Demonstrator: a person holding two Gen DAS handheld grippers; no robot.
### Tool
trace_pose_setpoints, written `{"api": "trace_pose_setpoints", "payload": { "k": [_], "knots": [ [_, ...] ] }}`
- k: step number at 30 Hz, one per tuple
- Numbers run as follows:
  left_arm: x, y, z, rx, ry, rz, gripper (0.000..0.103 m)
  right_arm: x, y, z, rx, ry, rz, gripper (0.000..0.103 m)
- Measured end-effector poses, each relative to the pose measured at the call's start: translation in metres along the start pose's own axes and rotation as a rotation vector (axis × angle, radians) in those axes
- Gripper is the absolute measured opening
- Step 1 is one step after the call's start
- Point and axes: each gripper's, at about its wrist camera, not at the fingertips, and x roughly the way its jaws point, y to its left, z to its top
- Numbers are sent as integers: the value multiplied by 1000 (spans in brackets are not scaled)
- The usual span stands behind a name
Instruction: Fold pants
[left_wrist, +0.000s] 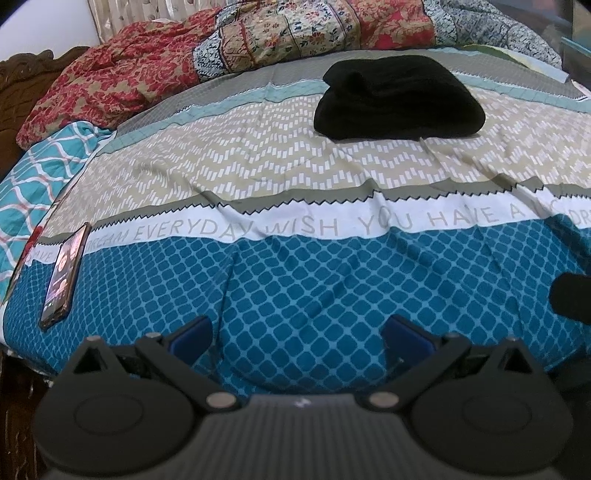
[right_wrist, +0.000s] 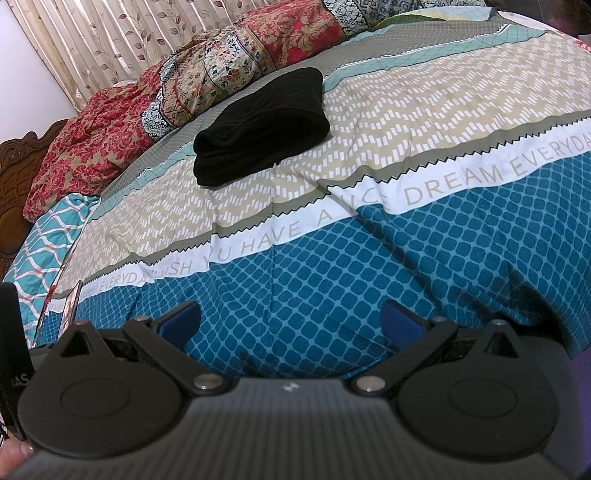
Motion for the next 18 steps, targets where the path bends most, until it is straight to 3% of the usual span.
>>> {"api": "trace_pose_setpoints", "payload": {
  "k": [10, 18],
  "knots": [
    [-12, 0, 6, 1, -31, -50, 103, -3, -1, 1, 1, -17, 0, 103],
    [-17, -6, 14, 41, -57, -4, 103, -5, -4, 2, 3, -25, 1, 103]
  ]
}}
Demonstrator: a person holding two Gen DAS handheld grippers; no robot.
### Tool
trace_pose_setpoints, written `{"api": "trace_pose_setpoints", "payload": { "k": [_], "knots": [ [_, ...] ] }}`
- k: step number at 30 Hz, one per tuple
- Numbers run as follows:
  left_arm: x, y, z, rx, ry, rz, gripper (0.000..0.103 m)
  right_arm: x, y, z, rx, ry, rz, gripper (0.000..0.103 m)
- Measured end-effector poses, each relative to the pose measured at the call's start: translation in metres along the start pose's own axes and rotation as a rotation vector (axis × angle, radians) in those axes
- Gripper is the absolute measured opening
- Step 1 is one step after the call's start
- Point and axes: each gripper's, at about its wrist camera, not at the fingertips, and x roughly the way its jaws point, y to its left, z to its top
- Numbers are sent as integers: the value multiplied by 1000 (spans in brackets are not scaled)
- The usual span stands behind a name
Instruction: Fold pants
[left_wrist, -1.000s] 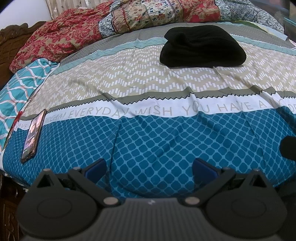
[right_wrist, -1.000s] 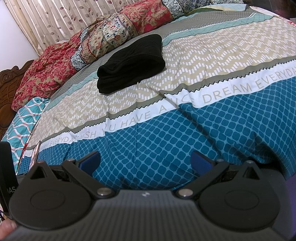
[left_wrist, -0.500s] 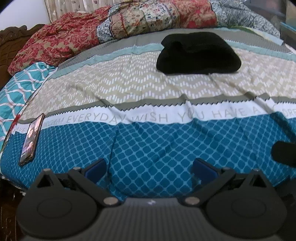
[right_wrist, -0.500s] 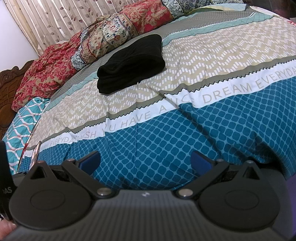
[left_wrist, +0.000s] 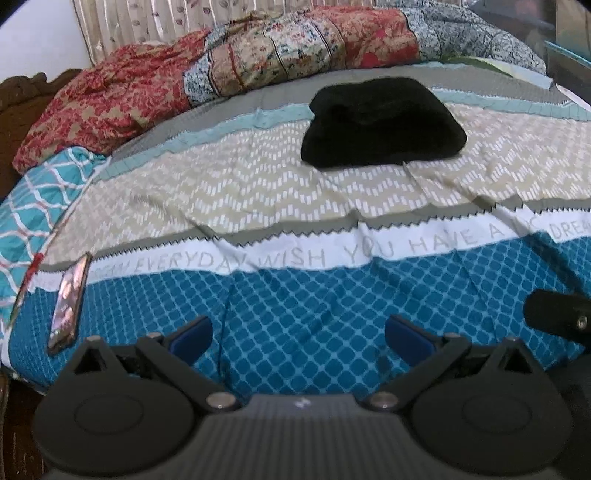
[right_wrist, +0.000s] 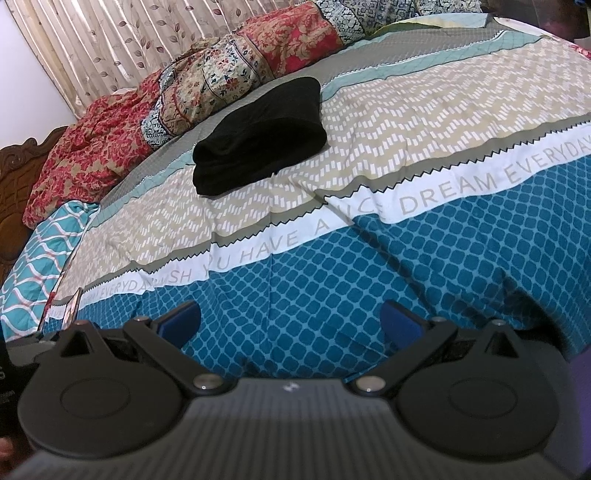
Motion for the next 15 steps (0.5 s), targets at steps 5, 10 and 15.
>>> {"api": "trace_pose_setpoints", "payload": {
  "k": [5, 10, 15],
  "knots": [
    [-1, 0, 9, 5, -7, 21, 103, -2, -3, 3, 3, -12, -3, 103],
    [1, -2, 15, 12, 3, 29, 103, -7, -5, 10, 3, -33, 0, 103],
    [3, -4, 18, 17, 15, 37, 103, -11, -4, 17, -6, -52, 14, 103]
  ]
}}
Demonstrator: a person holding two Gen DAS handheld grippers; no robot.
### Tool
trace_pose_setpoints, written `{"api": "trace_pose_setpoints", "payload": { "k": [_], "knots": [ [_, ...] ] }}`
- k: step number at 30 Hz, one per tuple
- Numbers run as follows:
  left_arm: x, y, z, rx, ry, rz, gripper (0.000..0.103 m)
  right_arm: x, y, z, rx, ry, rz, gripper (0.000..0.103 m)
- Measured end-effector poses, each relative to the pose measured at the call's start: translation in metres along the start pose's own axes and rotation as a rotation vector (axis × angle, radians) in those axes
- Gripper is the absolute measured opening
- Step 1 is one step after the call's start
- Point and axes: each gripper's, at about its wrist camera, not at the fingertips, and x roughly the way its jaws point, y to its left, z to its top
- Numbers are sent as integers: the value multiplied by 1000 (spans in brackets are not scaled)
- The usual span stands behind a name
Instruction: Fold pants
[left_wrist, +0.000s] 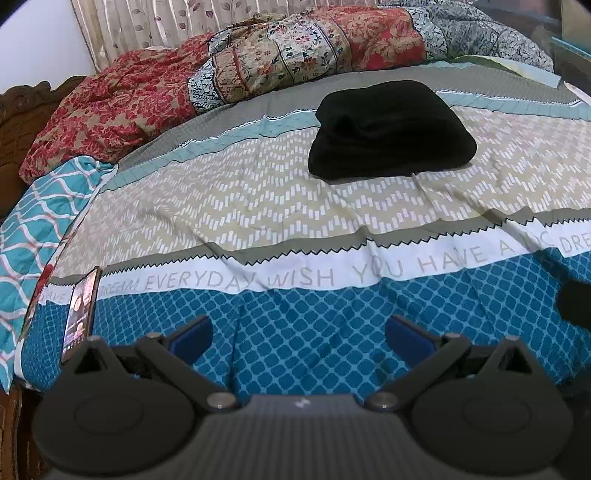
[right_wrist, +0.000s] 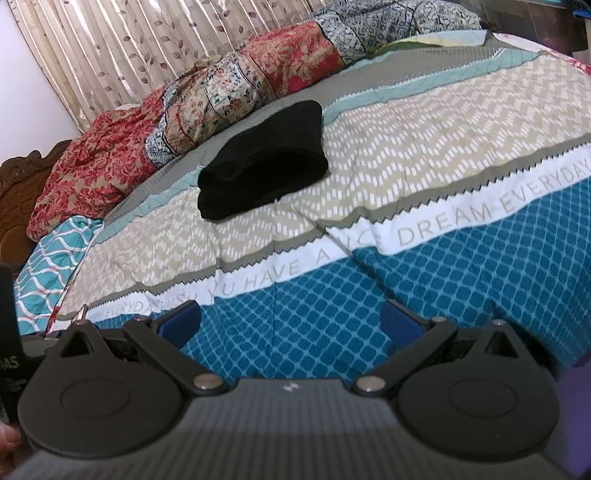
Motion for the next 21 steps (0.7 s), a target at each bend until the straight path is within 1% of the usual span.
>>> {"api": "trace_pose_setpoints", "payload": {
  "k": [9, 17, 21],
  "knots": [
    [4, -4, 3, 10, 24, 2, 103, -11, -4, 18, 20, -54, 20, 103],
    [6, -8, 5, 23, 37, -4, 103, -8, -6, 17, 20, -35, 25, 103],
    [8, -10, 9, 24, 47, -10, 103, -10, -8, 23, 28, -45, 22, 103]
  ]
}}
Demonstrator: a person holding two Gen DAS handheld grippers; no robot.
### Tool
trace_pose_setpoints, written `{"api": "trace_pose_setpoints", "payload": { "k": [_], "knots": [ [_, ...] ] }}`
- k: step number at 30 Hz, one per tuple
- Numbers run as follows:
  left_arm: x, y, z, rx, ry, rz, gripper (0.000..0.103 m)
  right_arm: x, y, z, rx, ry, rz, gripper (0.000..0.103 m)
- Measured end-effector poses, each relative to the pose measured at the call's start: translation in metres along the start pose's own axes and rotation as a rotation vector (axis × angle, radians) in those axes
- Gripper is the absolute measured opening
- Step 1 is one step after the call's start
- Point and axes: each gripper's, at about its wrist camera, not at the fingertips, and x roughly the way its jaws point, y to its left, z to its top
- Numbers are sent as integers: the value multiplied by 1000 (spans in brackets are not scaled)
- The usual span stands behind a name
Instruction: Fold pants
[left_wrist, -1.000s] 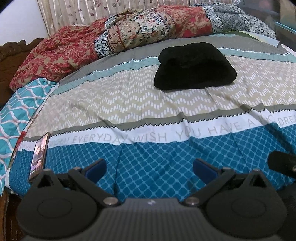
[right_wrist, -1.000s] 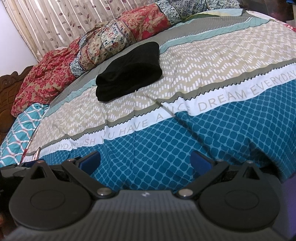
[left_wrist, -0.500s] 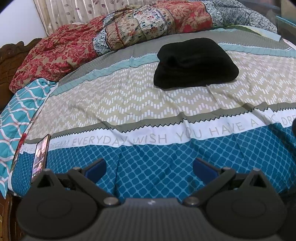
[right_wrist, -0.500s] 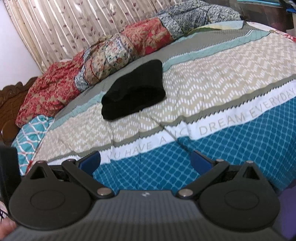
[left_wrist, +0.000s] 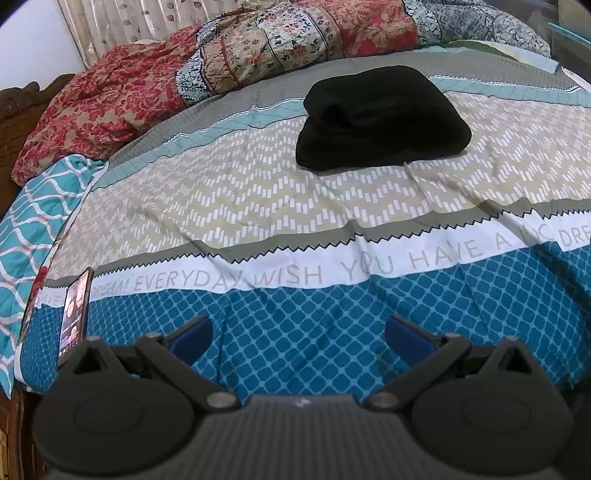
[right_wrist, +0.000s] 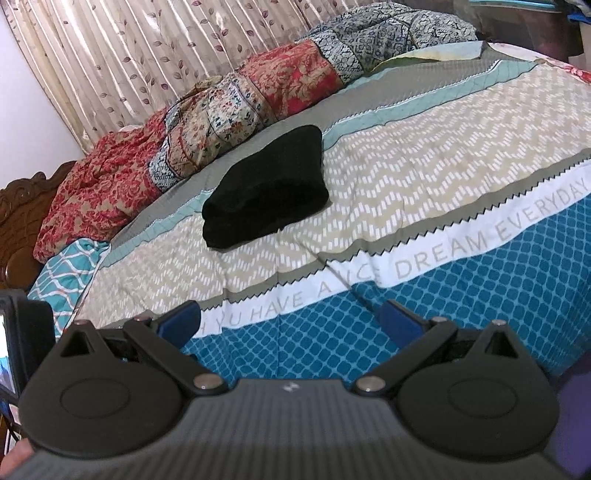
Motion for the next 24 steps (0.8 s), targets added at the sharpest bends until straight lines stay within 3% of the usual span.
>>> {"api": "trace_pose_setpoints", "payload": {
  "k": [9, 24],
  "knots": [
    [-1, -8, 12, 8, 6, -14, 103, -6, -5, 15, 9, -43, 2, 103],
    [0, -20, 27, 29, 14, -17, 103, -4, -14, 25, 26, -39, 5, 103]
  ]
}}
